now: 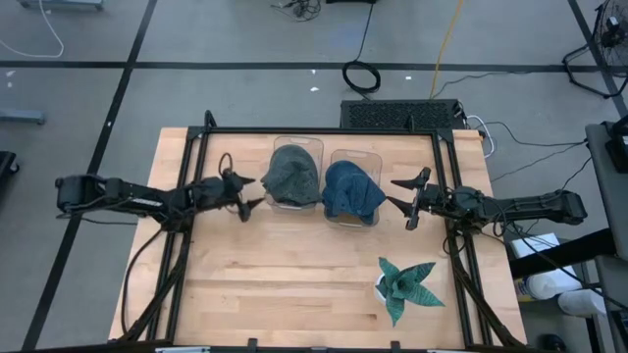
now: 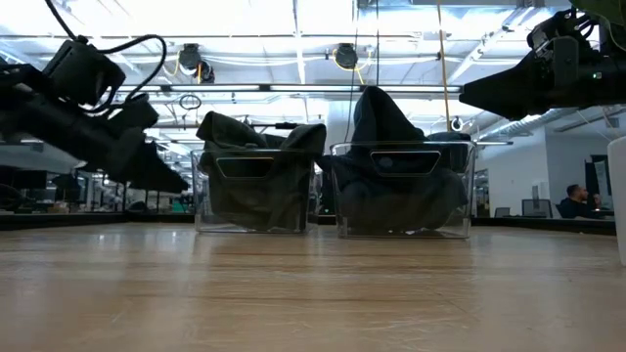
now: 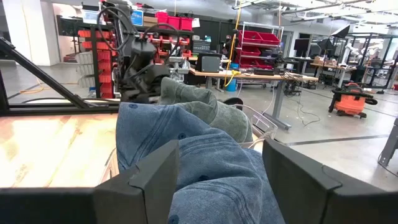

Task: Pick & Place hat
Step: Return to Home Position

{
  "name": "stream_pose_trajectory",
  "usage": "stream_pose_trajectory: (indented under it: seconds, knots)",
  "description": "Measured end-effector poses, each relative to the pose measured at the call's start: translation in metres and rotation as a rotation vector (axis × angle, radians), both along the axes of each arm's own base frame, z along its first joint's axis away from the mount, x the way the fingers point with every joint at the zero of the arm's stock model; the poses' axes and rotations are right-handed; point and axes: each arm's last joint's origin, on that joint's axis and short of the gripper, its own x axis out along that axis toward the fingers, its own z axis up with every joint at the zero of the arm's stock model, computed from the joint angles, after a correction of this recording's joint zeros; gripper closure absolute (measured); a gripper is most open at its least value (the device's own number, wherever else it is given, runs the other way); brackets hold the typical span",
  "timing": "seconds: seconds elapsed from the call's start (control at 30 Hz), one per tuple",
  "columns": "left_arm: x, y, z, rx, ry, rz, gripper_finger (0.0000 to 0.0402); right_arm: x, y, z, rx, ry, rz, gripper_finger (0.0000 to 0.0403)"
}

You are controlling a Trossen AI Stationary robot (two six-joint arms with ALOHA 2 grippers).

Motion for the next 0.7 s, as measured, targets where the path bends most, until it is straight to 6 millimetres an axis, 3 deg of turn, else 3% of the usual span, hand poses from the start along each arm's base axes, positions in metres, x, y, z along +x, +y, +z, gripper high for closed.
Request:
stream_pose_trajectory:
  seconds: [0.23, 0.5, 0.7]
  knots:
    - [0.001, 0.009, 0.010, 0.032, -0.109, 0.056, 0.0032, 0.000, 0.000, 0.000, 0.000, 0.000, 0.000, 0.0181]
    - [0.005, 0.011, 0.034, 0.100, -0.350, 0.050, 0.0019, 0.000, 0.000, 0.000, 0.000, 0.000, 0.000, 0.0181]
    - [0.004, 0.011, 0.034, 0.098, -0.336, 0.057, 0.0024, 0.000, 0.000, 0.000, 0.000, 0.000, 0.000, 0.0181]
